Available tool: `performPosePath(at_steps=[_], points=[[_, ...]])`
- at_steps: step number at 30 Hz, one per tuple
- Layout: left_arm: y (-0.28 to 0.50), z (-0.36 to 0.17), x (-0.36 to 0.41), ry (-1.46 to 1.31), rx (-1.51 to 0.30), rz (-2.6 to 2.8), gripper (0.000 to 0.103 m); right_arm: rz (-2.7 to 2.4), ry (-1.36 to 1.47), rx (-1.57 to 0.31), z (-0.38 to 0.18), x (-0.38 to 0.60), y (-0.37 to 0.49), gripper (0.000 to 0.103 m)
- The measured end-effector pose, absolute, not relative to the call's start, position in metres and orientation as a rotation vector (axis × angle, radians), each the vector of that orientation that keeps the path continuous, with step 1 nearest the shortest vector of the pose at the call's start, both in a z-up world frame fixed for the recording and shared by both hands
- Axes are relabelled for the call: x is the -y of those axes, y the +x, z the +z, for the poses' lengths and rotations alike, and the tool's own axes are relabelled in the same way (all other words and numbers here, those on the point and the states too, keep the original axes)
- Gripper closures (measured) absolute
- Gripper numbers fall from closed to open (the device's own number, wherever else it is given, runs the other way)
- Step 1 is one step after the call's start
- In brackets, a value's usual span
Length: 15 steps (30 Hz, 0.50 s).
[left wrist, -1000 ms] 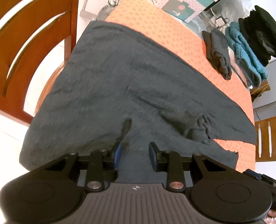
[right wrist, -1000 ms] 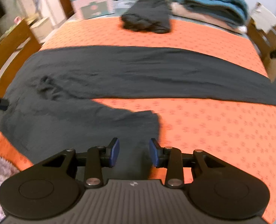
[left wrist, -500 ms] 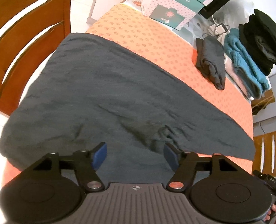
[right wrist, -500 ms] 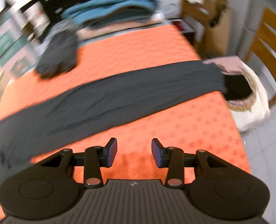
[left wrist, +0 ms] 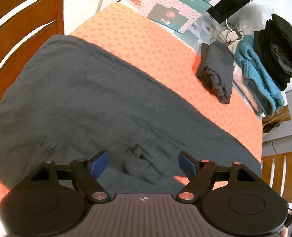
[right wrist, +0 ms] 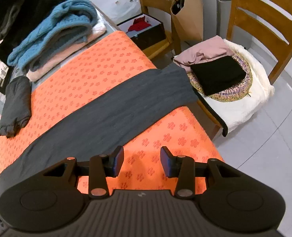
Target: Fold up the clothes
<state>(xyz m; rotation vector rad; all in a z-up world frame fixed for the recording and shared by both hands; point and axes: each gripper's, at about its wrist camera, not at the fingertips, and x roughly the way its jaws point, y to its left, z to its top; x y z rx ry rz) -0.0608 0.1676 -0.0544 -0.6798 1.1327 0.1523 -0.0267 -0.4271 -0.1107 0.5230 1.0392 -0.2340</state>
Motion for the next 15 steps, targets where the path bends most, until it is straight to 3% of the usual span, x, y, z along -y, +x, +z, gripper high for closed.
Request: performPosePath(at_steps=[15], points=[[0.000, -0.049, -0.148, -0.652, -1.158, 0.101, 0.020, -0.315, 0.602, -1.006, -0.129, 0.457, 0.006, 0.048]])
